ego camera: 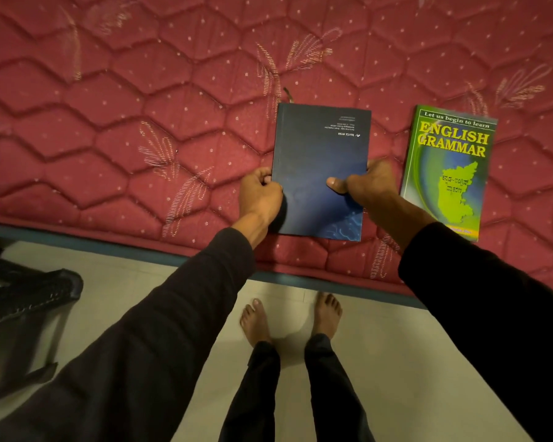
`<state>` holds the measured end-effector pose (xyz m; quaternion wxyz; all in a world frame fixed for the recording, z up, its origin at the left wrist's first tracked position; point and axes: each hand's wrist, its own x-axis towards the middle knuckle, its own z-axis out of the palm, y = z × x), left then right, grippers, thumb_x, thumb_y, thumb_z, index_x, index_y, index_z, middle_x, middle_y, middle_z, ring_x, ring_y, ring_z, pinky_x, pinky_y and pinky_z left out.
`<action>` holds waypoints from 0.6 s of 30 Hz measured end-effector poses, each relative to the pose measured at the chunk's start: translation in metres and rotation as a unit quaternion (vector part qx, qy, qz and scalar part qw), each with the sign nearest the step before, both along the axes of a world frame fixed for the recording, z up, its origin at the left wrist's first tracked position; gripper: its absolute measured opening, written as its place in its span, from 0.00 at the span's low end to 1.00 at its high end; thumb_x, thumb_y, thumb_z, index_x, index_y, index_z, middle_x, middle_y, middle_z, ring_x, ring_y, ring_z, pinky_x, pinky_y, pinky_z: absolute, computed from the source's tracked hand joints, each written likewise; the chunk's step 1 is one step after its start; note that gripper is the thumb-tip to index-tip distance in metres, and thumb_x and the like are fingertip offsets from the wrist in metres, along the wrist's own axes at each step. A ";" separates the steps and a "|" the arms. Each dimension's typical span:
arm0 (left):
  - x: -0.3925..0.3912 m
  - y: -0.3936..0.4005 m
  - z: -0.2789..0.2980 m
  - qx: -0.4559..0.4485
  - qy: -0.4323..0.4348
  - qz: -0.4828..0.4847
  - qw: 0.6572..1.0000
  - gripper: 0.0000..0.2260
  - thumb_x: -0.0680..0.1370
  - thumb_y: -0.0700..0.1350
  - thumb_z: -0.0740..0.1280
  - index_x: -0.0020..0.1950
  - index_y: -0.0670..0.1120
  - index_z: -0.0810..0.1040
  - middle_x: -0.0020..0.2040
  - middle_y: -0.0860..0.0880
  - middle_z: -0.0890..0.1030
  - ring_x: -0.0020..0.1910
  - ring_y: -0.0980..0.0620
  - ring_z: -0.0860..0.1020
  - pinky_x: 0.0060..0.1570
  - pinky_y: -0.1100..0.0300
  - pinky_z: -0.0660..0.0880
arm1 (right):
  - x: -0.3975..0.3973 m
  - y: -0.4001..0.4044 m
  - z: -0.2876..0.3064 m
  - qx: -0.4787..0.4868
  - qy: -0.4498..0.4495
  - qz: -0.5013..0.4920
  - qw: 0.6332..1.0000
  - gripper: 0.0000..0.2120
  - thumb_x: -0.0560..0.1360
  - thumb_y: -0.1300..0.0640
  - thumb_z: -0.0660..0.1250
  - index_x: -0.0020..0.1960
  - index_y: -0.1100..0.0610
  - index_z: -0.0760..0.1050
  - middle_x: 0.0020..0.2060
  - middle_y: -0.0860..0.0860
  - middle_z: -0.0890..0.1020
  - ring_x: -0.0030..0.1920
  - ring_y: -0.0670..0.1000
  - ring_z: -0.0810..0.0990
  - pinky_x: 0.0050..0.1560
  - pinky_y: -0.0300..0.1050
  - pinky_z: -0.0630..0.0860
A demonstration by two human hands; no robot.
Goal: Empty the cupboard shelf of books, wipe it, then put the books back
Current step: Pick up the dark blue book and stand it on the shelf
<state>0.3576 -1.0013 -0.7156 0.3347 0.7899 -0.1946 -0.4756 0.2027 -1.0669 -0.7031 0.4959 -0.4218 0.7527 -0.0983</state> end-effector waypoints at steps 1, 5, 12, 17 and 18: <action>0.001 0.004 0.003 0.003 0.006 0.008 1.000 0.14 0.75 0.30 0.61 0.52 0.44 0.80 0.44 0.51 0.82 0.43 0.54 0.79 0.44 0.67 0.75 | 0.000 0.004 0.002 0.001 -0.010 -0.007 1.000 0.20 0.66 0.62 0.80 0.53 0.70 0.79 0.49 0.64 0.84 0.46 0.60 0.84 0.49 0.57 0.82; 0.007 0.029 0.016 0.016 0.065 0.065 0.996 0.06 0.77 0.40 0.69 0.40 0.45 0.77 0.37 0.51 0.79 0.36 0.54 0.76 0.37 0.64 0.73 | 0.003 0.023 0.005 0.004 -0.026 0.018 0.999 0.14 0.67 0.62 0.79 0.48 0.65 0.78 0.43 0.56 0.84 0.39 0.53 0.81 0.38 0.38 0.80; 0.017 0.099 0.057 0.041 0.098 0.116 0.988 0.09 0.77 0.47 0.71 0.53 0.44 0.77 0.47 0.49 0.83 0.43 0.53 0.80 0.40 0.63 0.77 | 0.021 0.086 0.032 -0.002 -0.084 0.087 0.993 0.11 0.69 0.66 0.76 0.50 0.60 0.78 0.48 0.57 0.84 0.48 0.56 0.84 0.48 0.50 0.81; 0.029 0.134 0.097 0.032 0.096 0.149 0.984 0.10 0.78 0.46 0.69 0.57 0.44 0.76 0.51 0.47 0.83 0.48 0.50 0.81 0.49 0.57 0.78 | 0.038 0.112 0.073 0.008 -0.098 0.112 0.989 0.16 0.71 0.64 0.75 0.56 0.66 0.76 0.48 0.57 0.84 0.45 0.55 0.84 0.44 0.51 0.83; 0.032 0.140 0.108 0.025 0.094 0.156 0.983 0.10 0.78 0.46 0.69 0.57 0.44 0.76 0.50 0.47 0.83 0.47 0.51 0.81 0.48 0.58 0.78 | 0.041 0.116 0.084 0.008 -0.102 0.119 0.988 0.16 0.71 0.64 0.75 0.56 0.66 0.76 0.47 0.58 0.84 0.44 0.55 0.84 0.44 0.52 0.83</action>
